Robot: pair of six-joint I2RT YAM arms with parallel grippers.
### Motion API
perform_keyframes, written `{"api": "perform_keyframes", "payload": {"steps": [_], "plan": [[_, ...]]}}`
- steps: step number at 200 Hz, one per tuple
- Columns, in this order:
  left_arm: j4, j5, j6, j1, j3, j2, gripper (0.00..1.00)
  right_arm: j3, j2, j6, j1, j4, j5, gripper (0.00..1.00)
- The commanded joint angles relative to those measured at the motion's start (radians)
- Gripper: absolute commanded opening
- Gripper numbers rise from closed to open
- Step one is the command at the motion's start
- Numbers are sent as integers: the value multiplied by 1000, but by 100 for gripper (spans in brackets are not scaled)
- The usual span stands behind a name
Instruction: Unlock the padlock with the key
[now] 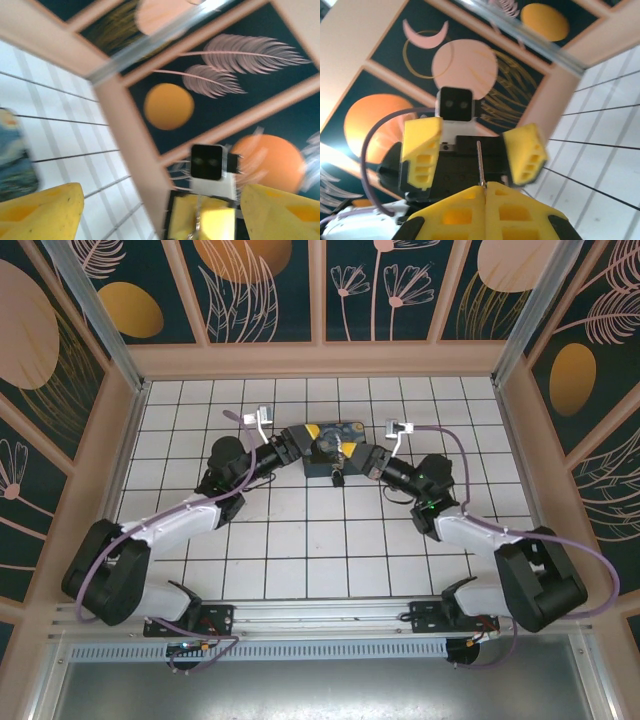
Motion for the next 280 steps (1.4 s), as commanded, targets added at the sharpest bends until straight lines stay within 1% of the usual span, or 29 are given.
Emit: {"api": "perform_keyframes", "payload": {"steps": [1, 8, 13, 36, 53, 66, 87, 99, 108, 119, 138, 159, 172, 210, 231, 259, 280], "plan": [[-509, -265, 271, -30, 109, -23, 73, -27, -94, -98, -73, -211, -14, 0], [-600, -352, 316, -76, 135, -1, 71, -29, -131, -139, -104, -307, -14, 0], [-643, -388, 324, -114, 148, 20, 71, -30, -150, -169, -126, -384, -14, 0], [-740, -526, 254, -256, 187, 136, 71, -41, -247, -300, -228, -658, -31, 0], [-796, -632, 228, -339, 253, 239, 73, -62, -316, -339, -303, -750, -74, 0], [-809, -661, 200, -368, 304, 313, 77, -80, -355, -347, -349, -781, -104, 0], [-818, -674, 168, -374, 365, 438, 82, -97, -383, -358, -387, -804, -121, 0], [-831, -704, 152, -374, 396, 485, 83, -100, -386, -362, -395, -799, -123, 0], [-869, -740, 143, -374, 431, 516, 84, -102, -381, -360, -396, -790, -127, 0], [-904, -773, 130, -373, 470, 549, 86, -105, -378, -350, -398, -765, -135, 0], [-882, -748, 110, -368, 496, 597, 87, -114, -371, -328, -400, -722, -140, 0], [-895, -732, 87, -369, 562, 661, 88, -125, -362, -307, -399, -676, -150, 0], [-927, -752, 53, -368, 596, 687, 88, -127, -359, -298, -400, -656, -156, 0], [-1084, -817, -54, -368, 707, 755, 80, -136, -357, -264, -399, -598, -176, 0], [-1138, -842, -108, -369, 744, 785, 77, -146, -357, -248, -400, -567, -179, 0], [-1189, -868, -138, -368, 805, 825, 74, -159, -355, -236, -400, -542, -184, 0], [-1241, -887, -156, -368, 850, 852, 66, -168, -355, -222, -400, -522, -191, 0]]}}
